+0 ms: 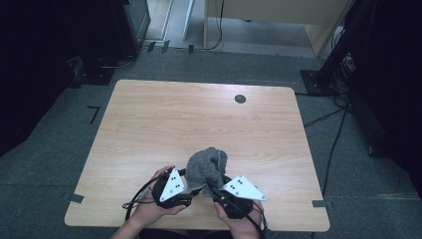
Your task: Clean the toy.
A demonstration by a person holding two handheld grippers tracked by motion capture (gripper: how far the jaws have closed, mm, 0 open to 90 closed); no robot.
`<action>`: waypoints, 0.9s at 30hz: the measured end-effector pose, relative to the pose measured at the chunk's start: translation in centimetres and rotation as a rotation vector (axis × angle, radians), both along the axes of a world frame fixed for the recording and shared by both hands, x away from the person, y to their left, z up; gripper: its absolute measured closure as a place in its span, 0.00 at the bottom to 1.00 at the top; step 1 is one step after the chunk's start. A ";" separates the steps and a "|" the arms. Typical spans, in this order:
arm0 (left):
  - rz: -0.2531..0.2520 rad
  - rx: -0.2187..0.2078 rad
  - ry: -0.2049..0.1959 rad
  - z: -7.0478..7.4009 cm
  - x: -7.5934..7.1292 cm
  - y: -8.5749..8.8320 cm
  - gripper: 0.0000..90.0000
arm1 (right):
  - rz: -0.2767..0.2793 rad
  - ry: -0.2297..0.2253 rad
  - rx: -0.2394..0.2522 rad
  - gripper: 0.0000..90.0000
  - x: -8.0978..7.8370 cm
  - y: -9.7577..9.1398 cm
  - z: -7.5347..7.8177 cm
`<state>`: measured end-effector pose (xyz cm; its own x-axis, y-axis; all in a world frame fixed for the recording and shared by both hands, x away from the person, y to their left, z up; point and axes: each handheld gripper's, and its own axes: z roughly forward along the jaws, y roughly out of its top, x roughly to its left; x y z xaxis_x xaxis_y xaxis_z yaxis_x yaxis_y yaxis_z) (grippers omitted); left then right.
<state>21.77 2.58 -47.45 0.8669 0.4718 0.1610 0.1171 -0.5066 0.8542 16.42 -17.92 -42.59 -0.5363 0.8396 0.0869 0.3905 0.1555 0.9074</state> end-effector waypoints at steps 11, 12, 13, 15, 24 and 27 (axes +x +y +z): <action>0.005 -0.013 -0.007 0.3 0.1 0.3 0.38 | -0.075 0.030 0.036 0.78 0.8 -1.5 -0.3; 0.002 -0.008 -0.008 0.3 0.0 0.2 0.38 | -0.060 0.021 0.038 0.78 0.6 -1.2 -0.1; -0.001 -0.003 -0.009 0.2 0.0 0.1 0.38 | -0.047 0.017 0.032 0.78 0.4 -0.9 0.0; -0.013 -0.008 -0.013 0.2 -0.2 -0.1 0.38 | -0.006 0.013 0.020 0.78 0.2 0.0 0.1; 0.003 -0.024 -0.019 0.4 0.0 0.3 0.38 | -0.102 0.036 0.027 0.78 1.1 -1.9 -0.3; 0.000 -0.018 -0.017 0.3 0.0 0.2 0.38 | -0.048 0.010 0.033 0.78 0.4 -1.0 0.1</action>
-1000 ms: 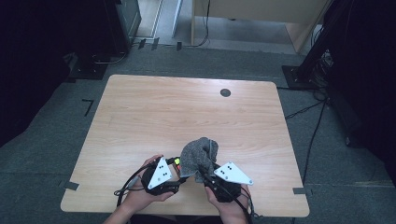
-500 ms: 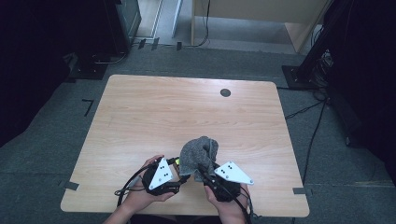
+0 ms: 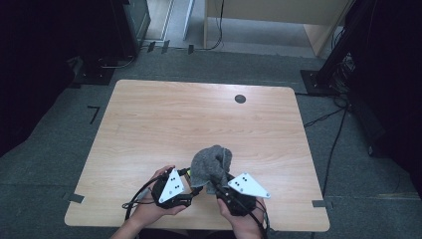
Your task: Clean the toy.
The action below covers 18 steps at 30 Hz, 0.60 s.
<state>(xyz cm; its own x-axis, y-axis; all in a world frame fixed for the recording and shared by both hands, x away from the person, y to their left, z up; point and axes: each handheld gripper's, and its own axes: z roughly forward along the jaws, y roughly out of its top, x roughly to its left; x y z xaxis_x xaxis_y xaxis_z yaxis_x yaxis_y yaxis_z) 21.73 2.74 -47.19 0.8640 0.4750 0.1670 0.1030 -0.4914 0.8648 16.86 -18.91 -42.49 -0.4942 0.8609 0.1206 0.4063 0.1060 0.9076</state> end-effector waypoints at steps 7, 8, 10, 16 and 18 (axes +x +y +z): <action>0.002 0.001 -0.011 0.0 -0.1 0.1 0.38 | 0.049 0.026 0.007 0.78 0.2 0.9 -0.5; 0.005 -0.004 -0.009 0.1 -0.1 0.2 0.38 | 0.019 0.034 0.007 0.78 0.5 0.3 -0.6; 0.013 -0.007 -0.009 0.1 0.1 0.3 0.38 | -0.029 0.045 0.018 0.78 0.9 -0.9 -0.6; 0.013 -0.009 -0.002 0.0 0.1 0.3 0.38 | 0.027 0.003 0.000 0.78 0.0 0.2 0.5; 0.006 -0.015 -0.021 0.1 -0.1 0.2 0.38 | 0.055 0.014 -0.009 0.78 0.1 1.0 0.2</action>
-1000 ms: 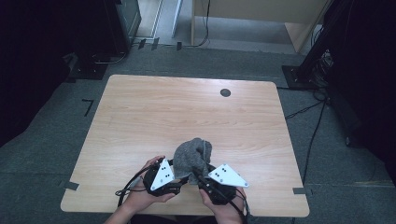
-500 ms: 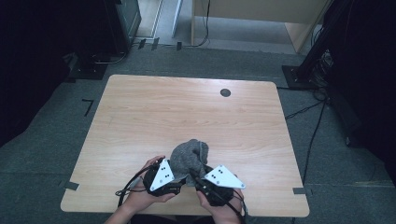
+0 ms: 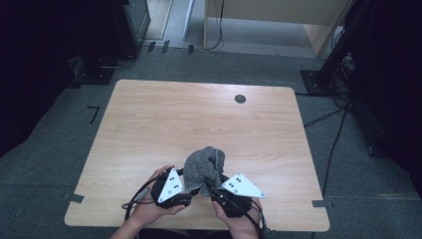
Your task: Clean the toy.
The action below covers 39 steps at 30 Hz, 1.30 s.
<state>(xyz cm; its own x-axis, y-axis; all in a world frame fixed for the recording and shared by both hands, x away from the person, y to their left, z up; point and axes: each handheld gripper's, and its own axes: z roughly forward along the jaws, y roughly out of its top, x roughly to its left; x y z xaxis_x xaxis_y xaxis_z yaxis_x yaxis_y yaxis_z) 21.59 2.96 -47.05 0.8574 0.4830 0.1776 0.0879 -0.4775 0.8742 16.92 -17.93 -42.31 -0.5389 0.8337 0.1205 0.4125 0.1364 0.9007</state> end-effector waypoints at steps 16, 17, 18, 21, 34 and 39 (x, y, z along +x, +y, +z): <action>0.021 -0.016 0.006 0.3 0.1 0.1 0.38 | 0.016 0.000 0.012 0.78 0.1 0.3 0.0; 0.017 -0.024 0.010 0.3 0.1 0.2 0.38 | 0.003 0.001 0.012 0.78 0.4 0.0 -0.1; 0.020 -0.024 0.009 0.3 0.1 0.3 0.38 | -0.035 0.008 0.002 0.78 0.7 -0.6 -0.2; 0.020 -0.043 0.017 0.5 0.2 0.5 0.38 | -0.101 0.030 0.006 0.78 1.1 -2.1 -0.2; 0.009 -0.020 -0.016 0.6 -0.3 0.0 0.38 | -0.006 -0.013 -0.020 0.78 0.3 -0.1 0.4; 0.024 -0.021 -0.016 0.6 -0.1 0.1 0.38 | -0.072 0.005 -0.004 0.78 0.6 -1.5 0.4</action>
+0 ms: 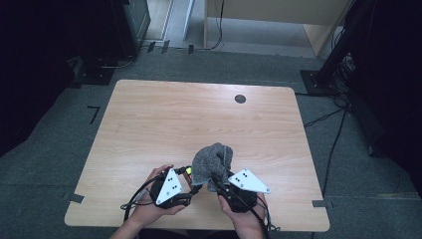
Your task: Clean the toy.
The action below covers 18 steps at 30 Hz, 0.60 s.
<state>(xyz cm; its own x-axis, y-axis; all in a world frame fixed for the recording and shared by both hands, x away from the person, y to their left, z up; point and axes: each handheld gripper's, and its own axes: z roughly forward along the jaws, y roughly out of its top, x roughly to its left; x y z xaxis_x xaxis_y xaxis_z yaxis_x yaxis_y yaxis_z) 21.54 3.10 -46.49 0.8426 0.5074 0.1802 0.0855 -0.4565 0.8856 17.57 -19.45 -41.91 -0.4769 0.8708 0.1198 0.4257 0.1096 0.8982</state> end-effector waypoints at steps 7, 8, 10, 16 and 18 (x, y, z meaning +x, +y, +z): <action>-0.005 0.018 -0.005 -0.1 -0.3 -0.2 0.38 | 0.094 -0.078 -0.131 0.77 -1.4 3.4 0.1; -0.005 0.016 -0.007 -0.1 -0.3 -0.1 0.38 | 0.097 -0.069 -0.114 0.77 -1.2 3.1 0.1; 0.000 0.007 -0.006 0.0 -0.2 0.0 0.38 | 0.063 -0.048 -0.083 0.77 -0.7 2.1 -0.1; 0.013 0.010 0.008 0.0 0.1 0.1 0.38 | -0.005 -0.061 -0.112 0.77 -0.6 1.1 0.1; 0.011 0.018 0.017 -0.2 0.1 -0.1 0.38 | 0.046 -0.068 -0.095 0.77 -0.9 1.7 0.3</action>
